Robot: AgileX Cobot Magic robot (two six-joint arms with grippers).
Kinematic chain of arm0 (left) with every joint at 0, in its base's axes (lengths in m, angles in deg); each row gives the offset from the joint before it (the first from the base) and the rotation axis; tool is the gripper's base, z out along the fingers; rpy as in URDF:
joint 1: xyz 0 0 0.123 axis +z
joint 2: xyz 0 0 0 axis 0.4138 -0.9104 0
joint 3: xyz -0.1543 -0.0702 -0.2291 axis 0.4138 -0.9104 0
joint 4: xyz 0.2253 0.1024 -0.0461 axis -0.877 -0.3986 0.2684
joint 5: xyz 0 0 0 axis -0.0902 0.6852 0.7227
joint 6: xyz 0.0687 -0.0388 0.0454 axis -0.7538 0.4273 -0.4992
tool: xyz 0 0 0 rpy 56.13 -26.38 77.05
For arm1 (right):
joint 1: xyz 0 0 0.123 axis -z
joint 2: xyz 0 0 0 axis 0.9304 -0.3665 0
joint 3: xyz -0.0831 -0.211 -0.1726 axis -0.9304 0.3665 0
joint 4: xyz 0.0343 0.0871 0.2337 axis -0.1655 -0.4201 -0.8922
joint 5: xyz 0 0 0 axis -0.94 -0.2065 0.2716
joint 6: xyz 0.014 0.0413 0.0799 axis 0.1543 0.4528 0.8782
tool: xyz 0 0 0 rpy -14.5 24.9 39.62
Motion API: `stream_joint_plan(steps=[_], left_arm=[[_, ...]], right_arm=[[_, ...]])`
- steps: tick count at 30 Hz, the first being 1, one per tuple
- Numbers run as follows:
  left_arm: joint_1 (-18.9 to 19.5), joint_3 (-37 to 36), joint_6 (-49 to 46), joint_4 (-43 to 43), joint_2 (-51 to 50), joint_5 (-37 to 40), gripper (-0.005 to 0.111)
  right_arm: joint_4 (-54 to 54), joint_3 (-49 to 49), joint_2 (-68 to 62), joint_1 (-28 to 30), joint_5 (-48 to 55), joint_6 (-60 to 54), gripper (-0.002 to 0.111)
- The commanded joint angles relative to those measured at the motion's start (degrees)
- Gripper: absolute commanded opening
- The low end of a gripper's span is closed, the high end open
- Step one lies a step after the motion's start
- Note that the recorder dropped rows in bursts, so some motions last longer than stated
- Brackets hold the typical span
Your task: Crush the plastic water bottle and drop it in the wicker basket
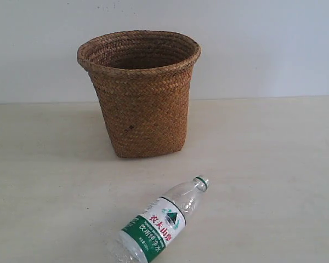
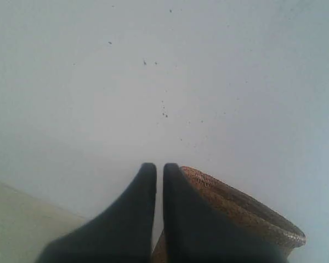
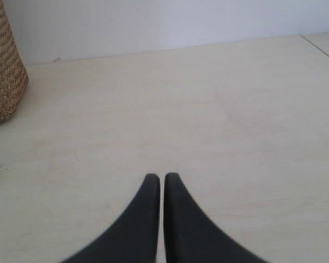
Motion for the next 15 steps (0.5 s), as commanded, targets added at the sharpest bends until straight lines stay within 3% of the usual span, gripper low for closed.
stream_joint_plan(steps=[1, 3, 9, 12, 15], left_arm=[[-0.50, 3.41, 10.74, -9.86, -2.05, 2.11, 0.004], [-2.26, 6.90, 20.10, -20.19, -6.23, 2.85, 0.004], [-10.24, 19.30, 55.25, -66.12, -28.43, -4.46, 0.004], [-11.30, 26.97, 74.34, -89.80, -42.39, -9.92, 0.004], [-11.19, 35.58, 90.72, -106.83, -55.35, -18.63, 0.004]], right_arm=[[0.35, -0.01, 0.28, 0.35, 0.11, -0.09, 0.000], [0.35, -0.01, 0.28, 0.35, 0.11, -0.09, 0.000], [0.35, -0.01, 0.28, 0.35, 0.11, -0.09, 0.000], [0.35, -0.01, 0.28, 0.35, 0.11, -0.09, 0.000], [0.35, -0.01, 0.28, 0.35, 0.11, -0.09, 0.000]])
